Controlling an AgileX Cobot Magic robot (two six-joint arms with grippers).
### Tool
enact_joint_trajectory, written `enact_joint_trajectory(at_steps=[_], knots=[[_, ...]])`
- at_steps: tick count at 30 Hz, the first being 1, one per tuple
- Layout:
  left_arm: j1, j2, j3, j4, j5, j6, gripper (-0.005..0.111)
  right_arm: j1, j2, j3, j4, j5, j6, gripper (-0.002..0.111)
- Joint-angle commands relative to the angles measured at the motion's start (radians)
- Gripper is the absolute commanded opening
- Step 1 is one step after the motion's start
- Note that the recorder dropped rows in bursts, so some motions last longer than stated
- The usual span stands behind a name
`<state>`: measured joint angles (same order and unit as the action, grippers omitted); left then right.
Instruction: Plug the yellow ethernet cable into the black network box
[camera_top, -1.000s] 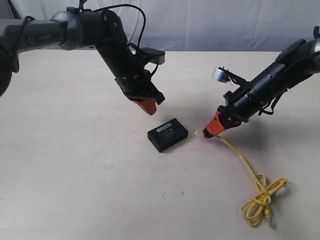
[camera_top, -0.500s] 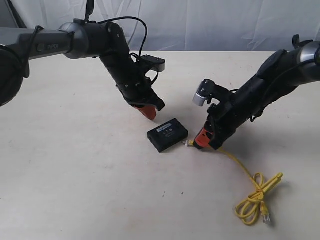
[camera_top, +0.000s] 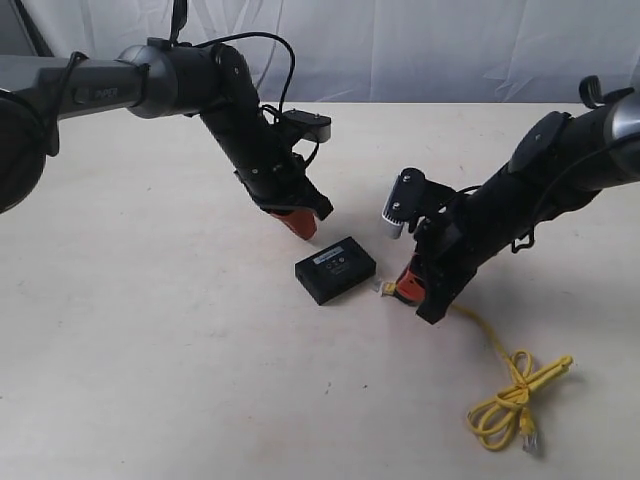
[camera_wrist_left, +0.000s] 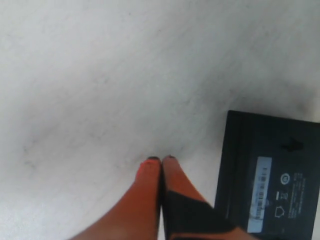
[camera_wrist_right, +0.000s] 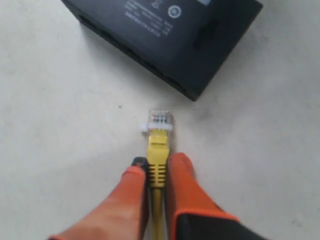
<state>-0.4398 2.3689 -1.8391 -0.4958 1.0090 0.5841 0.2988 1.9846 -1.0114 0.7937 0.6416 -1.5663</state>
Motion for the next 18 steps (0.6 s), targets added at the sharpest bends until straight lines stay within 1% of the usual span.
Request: enact_joint_trajectory(at_steps=[1,5,8,12,18], knots=[[0.003,-0.002,0.006,-0.031,0.003,0.0,0.0,0.032,-0.008,0.012,-0.05,-0.047,0.037,-0.001],[0.003,-0.002,0.006,-0.057,0.003,0.0,0.0,0.051,-0.023,0.012,-0.13,-0.048,0.121,-0.001],[0.003,-0.002,0.006,-0.07,0.001,0.0,0.0,0.067,-0.025,0.012,-0.212,-0.048,0.233,-0.001],[0.003,-0.002,0.006,-0.072,-0.017,0.0,0.0,0.114,-0.025,0.012,-0.333,-0.091,0.366,-0.001],[0.003,0.021,0.006,-0.075,-0.022,-0.002,0.0,0.129,-0.05,0.012,-0.333,-0.097,0.374,-0.001]])
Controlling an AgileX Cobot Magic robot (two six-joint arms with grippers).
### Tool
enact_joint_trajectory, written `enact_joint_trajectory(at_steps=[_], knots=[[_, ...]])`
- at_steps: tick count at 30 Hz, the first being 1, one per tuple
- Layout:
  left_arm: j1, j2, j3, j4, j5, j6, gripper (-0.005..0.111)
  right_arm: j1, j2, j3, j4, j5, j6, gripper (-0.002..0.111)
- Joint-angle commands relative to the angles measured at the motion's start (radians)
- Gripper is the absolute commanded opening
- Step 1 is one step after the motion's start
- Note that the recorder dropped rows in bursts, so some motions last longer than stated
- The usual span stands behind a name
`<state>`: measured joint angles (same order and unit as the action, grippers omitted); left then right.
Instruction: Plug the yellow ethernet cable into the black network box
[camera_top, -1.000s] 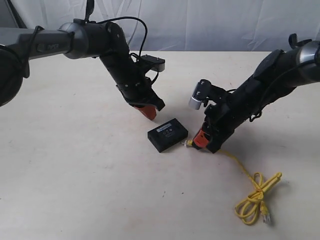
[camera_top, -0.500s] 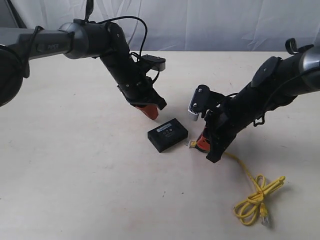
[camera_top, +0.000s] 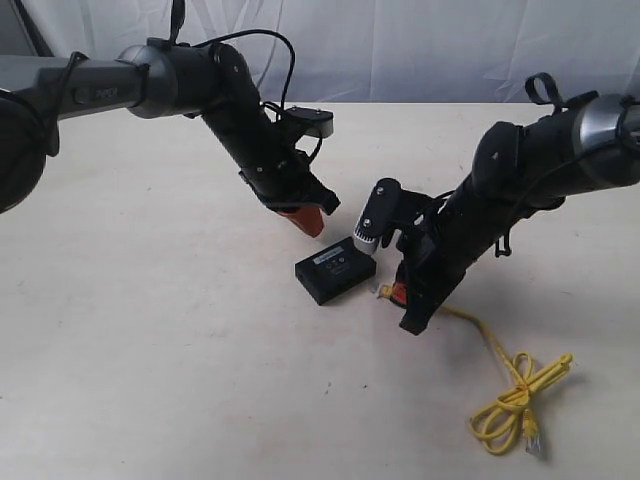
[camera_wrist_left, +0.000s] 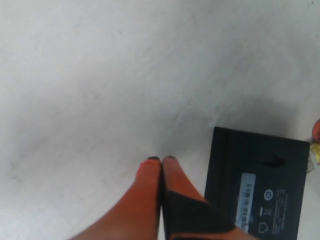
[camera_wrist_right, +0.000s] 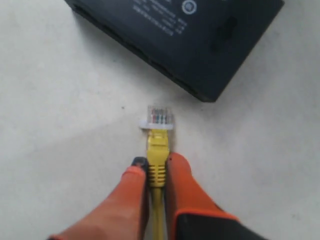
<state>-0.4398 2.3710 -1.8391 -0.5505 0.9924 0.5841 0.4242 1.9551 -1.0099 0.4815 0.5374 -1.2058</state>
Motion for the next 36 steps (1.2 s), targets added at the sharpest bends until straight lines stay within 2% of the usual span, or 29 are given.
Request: enact_joint_trajectory(at_steps=[1,6,9,14,20,36], knots=[[0.003,0.029,0.006,-0.02,-0.005,-0.002,0.0,-0.005,-0.033,0.01,-0.021,0.009,0.016,-0.001],[0.003,0.038,0.006,-0.027,0.002,-0.002,0.0,-0.052,-0.134,0.01,0.073,0.027,0.032,-0.001],[0.003,0.036,0.006,-0.046,0.005,0.0,0.0,-0.038,-0.166,0.016,0.129,0.079,0.065,-0.001],[0.003,0.036,0.006,-0.046,0.036,0.0,0.0,-0.003,-0.175,0.05,0.109,0.09,0.283,-0.001],[0.003,0.036,0.006,-0.046,0.047,-0.007,0.0,0.008,-0.135,0.05,0.097,0.018,0.286,-0.001],[0.0,0.038,0.006,-0.066,0.07,-0.009,0.0,0.013,-0.065,0.048,0.135,-0.022,0.28,-0.001]])
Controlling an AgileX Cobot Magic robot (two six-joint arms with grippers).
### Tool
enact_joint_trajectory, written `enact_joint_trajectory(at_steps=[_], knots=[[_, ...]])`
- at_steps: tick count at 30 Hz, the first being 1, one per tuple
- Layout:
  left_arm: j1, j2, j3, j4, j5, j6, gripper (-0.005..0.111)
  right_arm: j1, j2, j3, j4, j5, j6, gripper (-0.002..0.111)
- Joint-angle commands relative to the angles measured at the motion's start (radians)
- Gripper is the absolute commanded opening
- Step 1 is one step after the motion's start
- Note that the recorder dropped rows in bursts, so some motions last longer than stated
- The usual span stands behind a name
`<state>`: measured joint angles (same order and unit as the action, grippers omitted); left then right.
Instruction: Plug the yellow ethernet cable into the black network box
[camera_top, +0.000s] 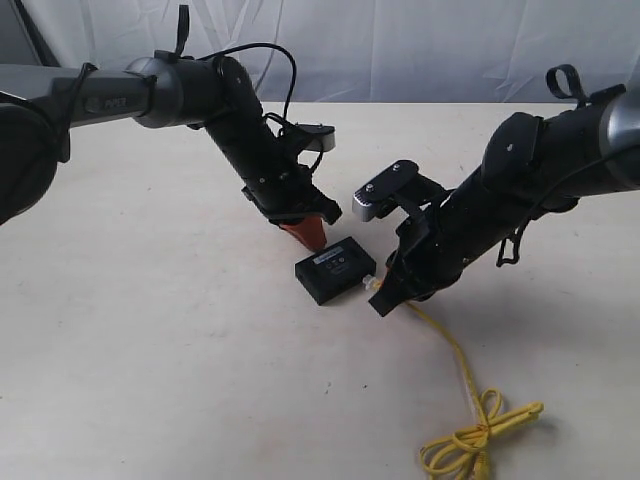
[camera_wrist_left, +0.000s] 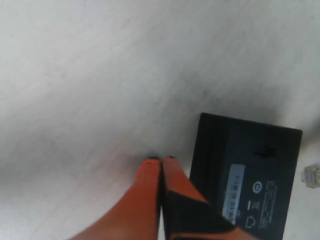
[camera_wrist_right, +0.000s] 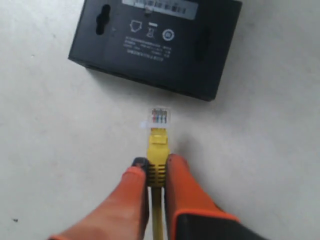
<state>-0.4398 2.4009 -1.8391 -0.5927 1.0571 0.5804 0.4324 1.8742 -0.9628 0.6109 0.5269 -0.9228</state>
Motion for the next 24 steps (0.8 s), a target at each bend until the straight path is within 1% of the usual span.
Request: enact_joint_trajectory(at_steps=[1,6,12,17,19,24], knots=[[0.0,0.008,0.006,-0.024,0.005,-0.005,0.0,0.01,0.017,0.001,0.005,-0.027,-0.003,-0.001],[0.0,0.008,0.006,-0.024,0.005,-0.005,0.0,0.032,0.02,0.001,0.011,-0.091,-0.003,-0.001],[0.0,0.008,0.006,-0.031,0.007,-0.005,0.0,0.041,0.02,0.001,0.011,-0.1,-0.006,-0.001],[0.0,0.008,0.006,-0.05,0.014,-0.004,0.0,0.041,0.02,0.001,-0.003,-0.144,-0.011,-0.001],[0.0,0.008,0.006,-0.05,0.014,-0.004,0.0,0.041,0.02,0.001,-0.01,-0.141,-0.037,-0.001],[0.0,0.008,0.006,-0.05,0.014,-0.002,0.0,0.041,0.02,0.001,-0.139,-0.111,-0.124,-0.001]])
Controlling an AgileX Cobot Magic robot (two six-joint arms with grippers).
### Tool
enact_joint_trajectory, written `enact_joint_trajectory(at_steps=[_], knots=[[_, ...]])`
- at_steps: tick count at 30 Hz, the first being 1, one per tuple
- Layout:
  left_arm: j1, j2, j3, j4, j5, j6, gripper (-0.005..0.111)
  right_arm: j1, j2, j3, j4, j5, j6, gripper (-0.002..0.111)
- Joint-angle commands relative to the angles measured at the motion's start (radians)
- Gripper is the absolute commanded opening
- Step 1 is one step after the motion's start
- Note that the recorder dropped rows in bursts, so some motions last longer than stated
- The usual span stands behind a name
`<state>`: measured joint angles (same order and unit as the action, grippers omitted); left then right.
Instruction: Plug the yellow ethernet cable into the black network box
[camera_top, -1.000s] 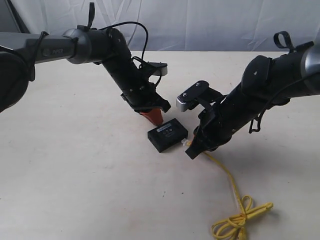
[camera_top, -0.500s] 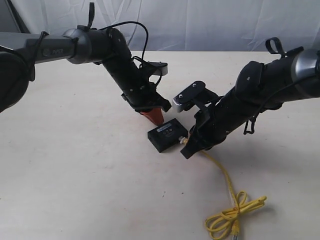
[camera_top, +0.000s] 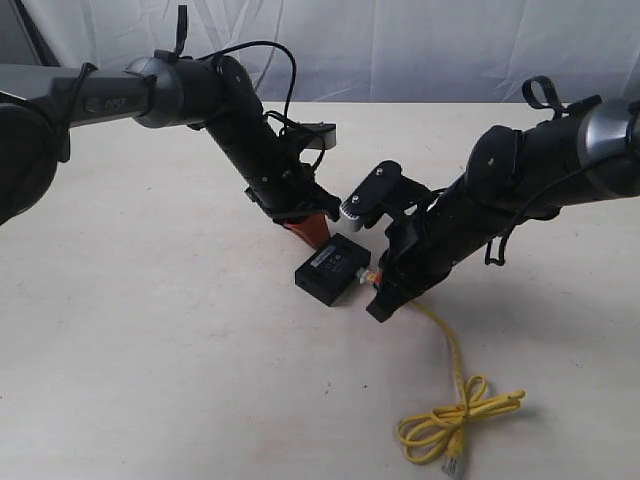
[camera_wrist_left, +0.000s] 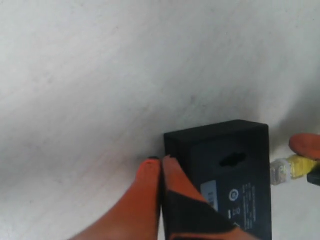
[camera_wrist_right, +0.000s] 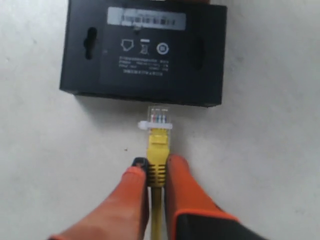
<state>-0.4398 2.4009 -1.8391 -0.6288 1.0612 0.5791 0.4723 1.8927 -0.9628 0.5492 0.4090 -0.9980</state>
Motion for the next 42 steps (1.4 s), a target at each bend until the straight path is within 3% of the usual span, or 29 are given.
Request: enact_joint_trajectory(at_steps=[1,11,42], knots=[[0.0,0.008,0.006,-0.014,0.01,0.0,0.0,-0.005,0.002,0.001,-0.096,0.013,-0.052,-0.001],[0.0,0.008,0.006,-0.016,0.01,0.0,0.0,-0.007,0.002,0.001,0.098,-0.012,-0.217,-0.001],[0.0,0.008,0.006,-0.018,0.016,0.0,0.0,-0.014,0.034,0.001,0.167,-0.021,-0.195,-0.001]])
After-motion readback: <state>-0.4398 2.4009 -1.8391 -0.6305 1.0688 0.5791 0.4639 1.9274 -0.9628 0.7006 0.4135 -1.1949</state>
